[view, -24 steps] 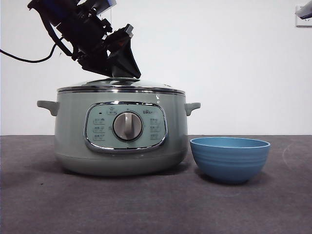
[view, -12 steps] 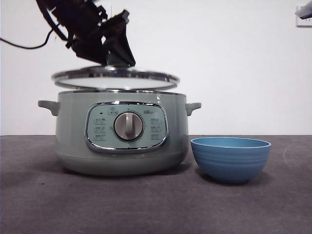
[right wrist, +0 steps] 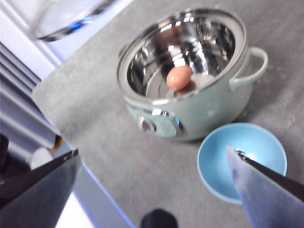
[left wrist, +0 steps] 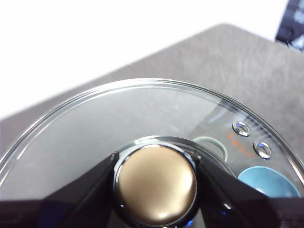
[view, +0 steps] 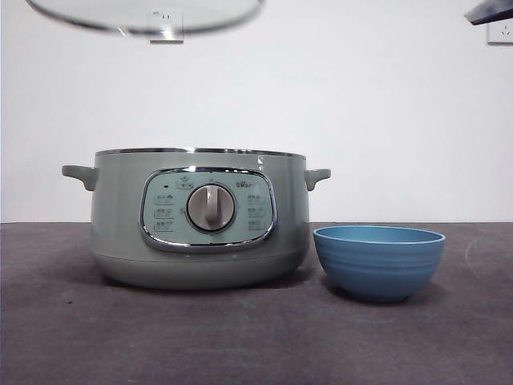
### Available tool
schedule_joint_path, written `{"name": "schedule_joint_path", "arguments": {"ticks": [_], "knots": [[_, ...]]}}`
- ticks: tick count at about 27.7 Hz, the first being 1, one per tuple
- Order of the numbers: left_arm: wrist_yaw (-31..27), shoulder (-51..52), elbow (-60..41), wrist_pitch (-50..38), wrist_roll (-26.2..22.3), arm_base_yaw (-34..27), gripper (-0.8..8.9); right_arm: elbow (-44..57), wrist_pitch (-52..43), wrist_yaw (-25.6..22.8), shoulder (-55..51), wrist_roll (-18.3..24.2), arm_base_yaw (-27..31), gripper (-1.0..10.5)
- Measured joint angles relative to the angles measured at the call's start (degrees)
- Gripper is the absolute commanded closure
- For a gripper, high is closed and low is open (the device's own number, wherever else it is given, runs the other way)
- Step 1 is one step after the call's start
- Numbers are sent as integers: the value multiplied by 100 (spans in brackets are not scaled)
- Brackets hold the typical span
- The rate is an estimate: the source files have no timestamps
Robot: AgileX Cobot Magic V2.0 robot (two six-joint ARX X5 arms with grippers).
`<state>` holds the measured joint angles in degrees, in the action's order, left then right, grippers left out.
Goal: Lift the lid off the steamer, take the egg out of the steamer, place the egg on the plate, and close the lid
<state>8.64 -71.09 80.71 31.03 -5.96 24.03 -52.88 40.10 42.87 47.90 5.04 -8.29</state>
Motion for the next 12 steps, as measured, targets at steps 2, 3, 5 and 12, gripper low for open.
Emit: {"name": "schedule_joint_path", "arguments": {"ticks": [2, 3, 5, 12], "knots": [[-103, 439, 2, 306, 0, 0, 822, 0, -295, 2, 94, -195, 0, 410], [-155, 612, 2, 439, 2, 0, 822, 0, -407, 2, 149, -278, 0, 410], [-260, 922, 2, 702, 2, 0, 822, 0, -603, 2, 267, -428, 0, 410], [-645, 1939, 2, 1554, 103, 0, 822, -131, -1034, -315, 846, -831, -326, 411]]}}
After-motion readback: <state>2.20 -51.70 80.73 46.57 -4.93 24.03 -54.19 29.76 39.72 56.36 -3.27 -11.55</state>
